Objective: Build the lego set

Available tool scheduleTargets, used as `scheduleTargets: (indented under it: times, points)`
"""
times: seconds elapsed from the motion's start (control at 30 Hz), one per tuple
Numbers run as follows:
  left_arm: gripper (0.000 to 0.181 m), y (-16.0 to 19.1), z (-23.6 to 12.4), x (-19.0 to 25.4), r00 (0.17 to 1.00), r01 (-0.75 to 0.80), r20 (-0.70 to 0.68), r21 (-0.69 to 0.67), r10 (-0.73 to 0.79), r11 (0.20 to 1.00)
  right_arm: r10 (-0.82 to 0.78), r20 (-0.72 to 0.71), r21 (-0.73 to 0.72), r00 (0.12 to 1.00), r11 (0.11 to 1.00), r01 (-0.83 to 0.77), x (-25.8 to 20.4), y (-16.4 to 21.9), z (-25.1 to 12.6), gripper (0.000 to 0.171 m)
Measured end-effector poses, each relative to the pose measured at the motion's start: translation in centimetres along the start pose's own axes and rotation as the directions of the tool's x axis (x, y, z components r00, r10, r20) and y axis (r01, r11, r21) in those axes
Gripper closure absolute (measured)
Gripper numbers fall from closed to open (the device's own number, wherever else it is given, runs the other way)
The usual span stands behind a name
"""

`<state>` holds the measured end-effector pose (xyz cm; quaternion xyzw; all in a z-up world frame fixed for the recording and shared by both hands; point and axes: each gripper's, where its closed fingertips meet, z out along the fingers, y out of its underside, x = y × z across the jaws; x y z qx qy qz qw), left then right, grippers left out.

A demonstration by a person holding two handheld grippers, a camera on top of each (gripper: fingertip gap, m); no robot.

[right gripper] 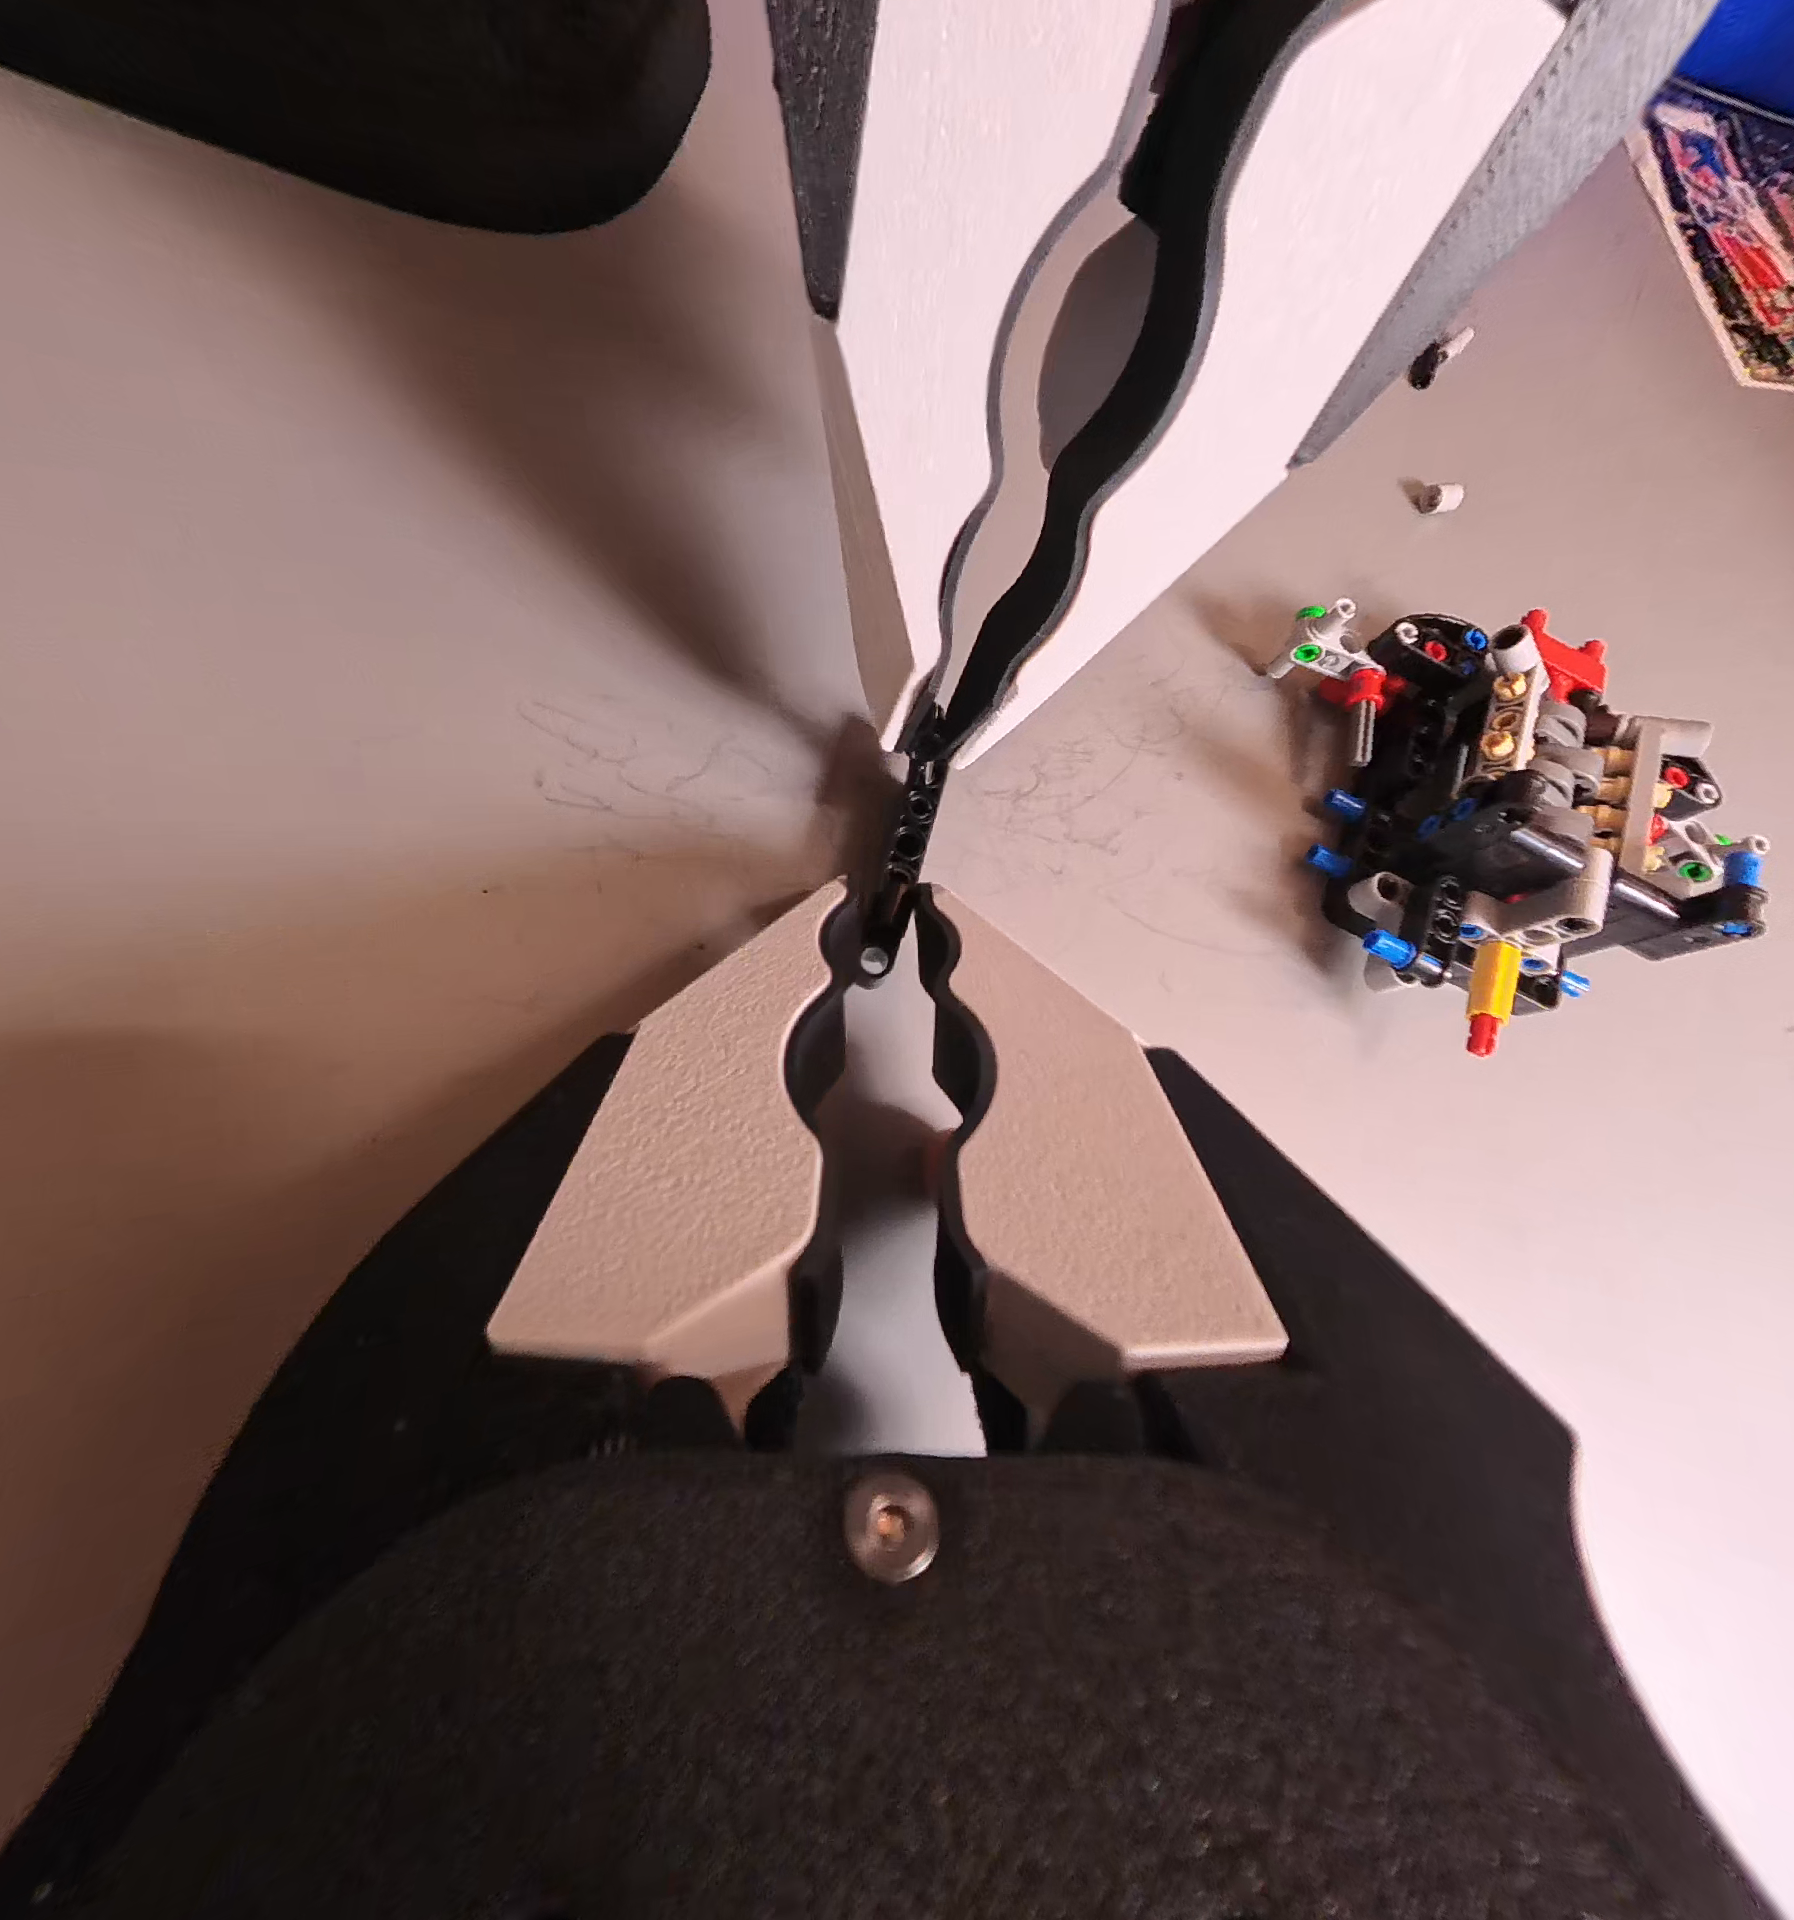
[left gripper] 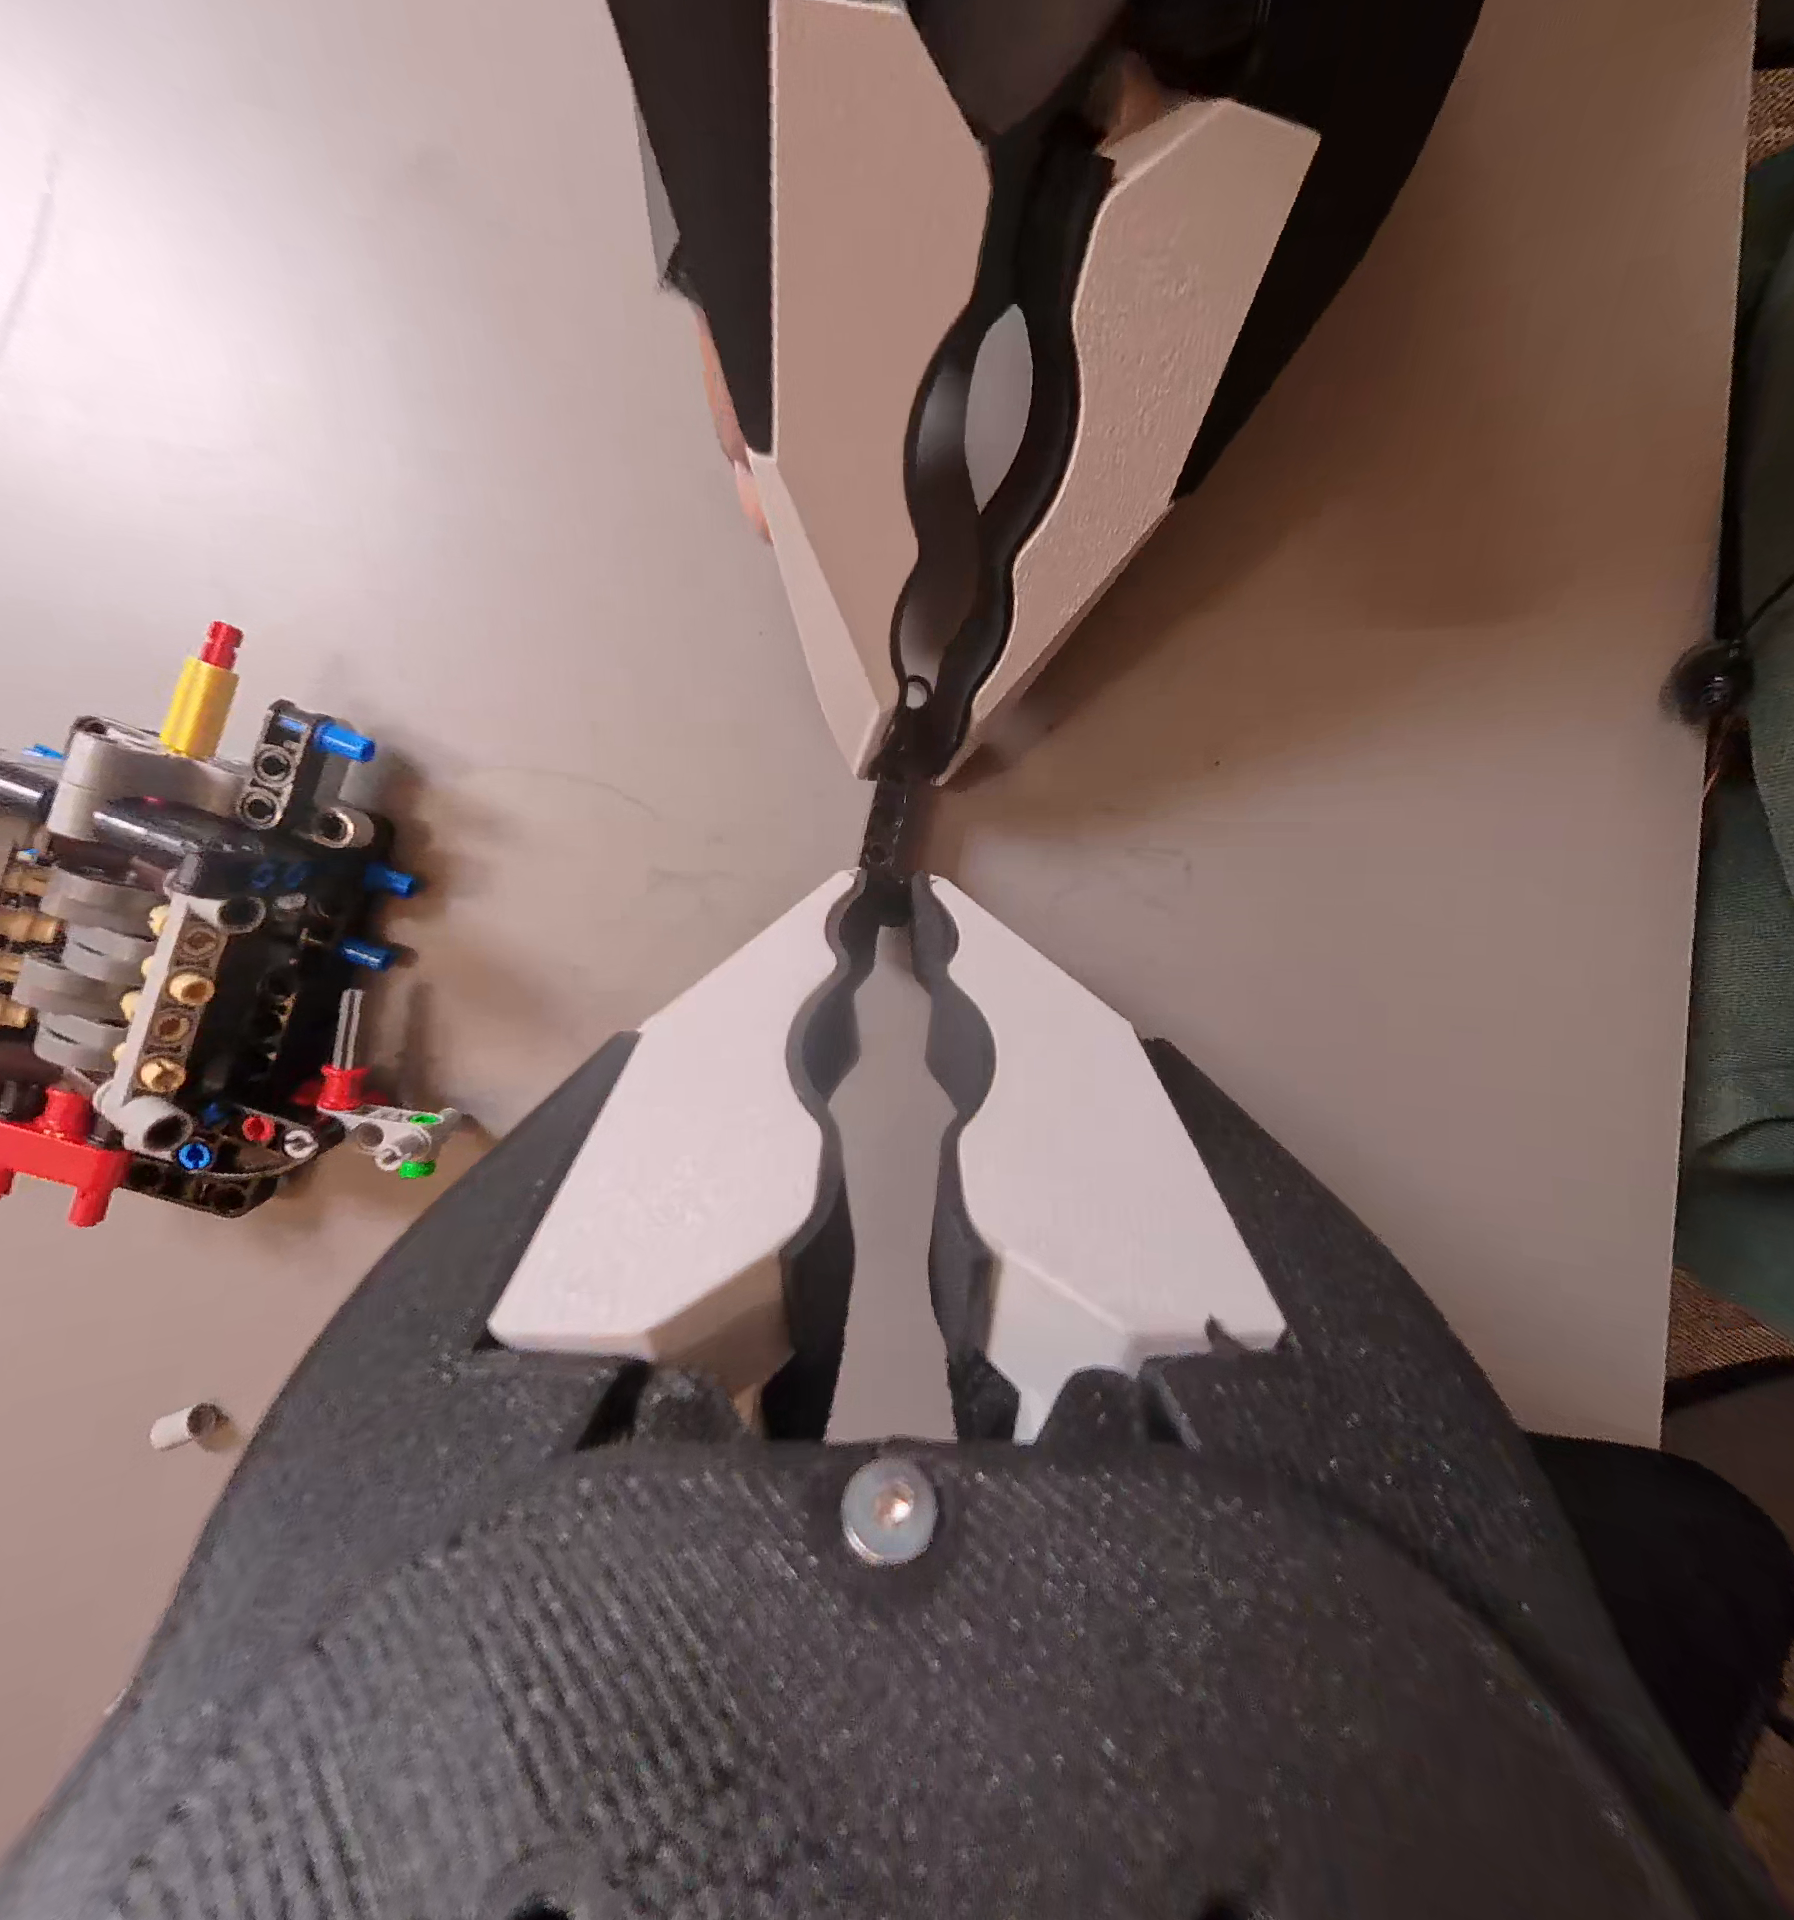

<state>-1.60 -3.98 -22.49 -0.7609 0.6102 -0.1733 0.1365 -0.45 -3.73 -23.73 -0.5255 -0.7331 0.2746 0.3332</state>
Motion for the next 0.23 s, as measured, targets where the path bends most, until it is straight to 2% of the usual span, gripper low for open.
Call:
scheduleTargets:
  times: [0.23]
  points:
    - [0.176, 0.16, 0.11, -0.11, 0.998, 0.004, -0.063, -0.075, -0.009, 0.997, -0.019, -0.003, 0.013, 1.0, 1.0, 0.019, 0.01, -0.02, -0.01, 0.164]
